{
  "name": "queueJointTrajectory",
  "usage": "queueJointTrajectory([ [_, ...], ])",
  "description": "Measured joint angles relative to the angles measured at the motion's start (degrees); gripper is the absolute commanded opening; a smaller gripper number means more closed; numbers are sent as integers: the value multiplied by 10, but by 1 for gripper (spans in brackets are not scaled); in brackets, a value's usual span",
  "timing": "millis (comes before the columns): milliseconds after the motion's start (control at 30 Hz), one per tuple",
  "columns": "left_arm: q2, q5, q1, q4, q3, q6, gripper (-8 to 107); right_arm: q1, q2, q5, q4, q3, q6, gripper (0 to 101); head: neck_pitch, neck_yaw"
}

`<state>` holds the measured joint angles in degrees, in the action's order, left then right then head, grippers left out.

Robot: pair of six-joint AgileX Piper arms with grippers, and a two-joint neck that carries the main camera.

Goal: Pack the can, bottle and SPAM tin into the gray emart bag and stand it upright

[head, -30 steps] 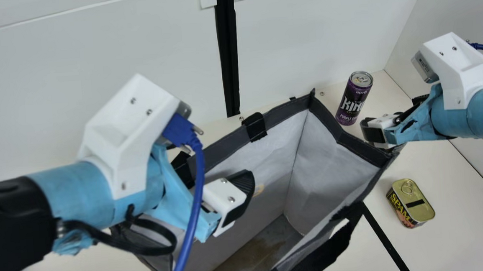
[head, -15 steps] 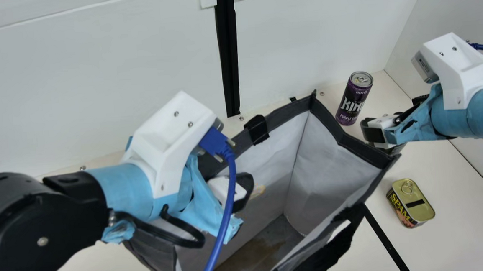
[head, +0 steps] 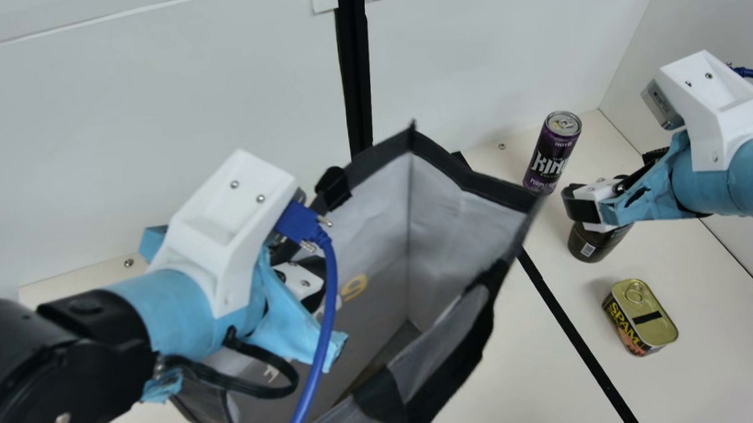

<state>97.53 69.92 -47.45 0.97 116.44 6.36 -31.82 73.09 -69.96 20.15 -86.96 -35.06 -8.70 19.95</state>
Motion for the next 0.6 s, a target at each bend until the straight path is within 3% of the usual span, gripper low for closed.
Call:
queueJointTrajectory([
  [600,-75,0,17,-212,-56,-119,-8,0,0,0,0,0,0,95,0,0],
])
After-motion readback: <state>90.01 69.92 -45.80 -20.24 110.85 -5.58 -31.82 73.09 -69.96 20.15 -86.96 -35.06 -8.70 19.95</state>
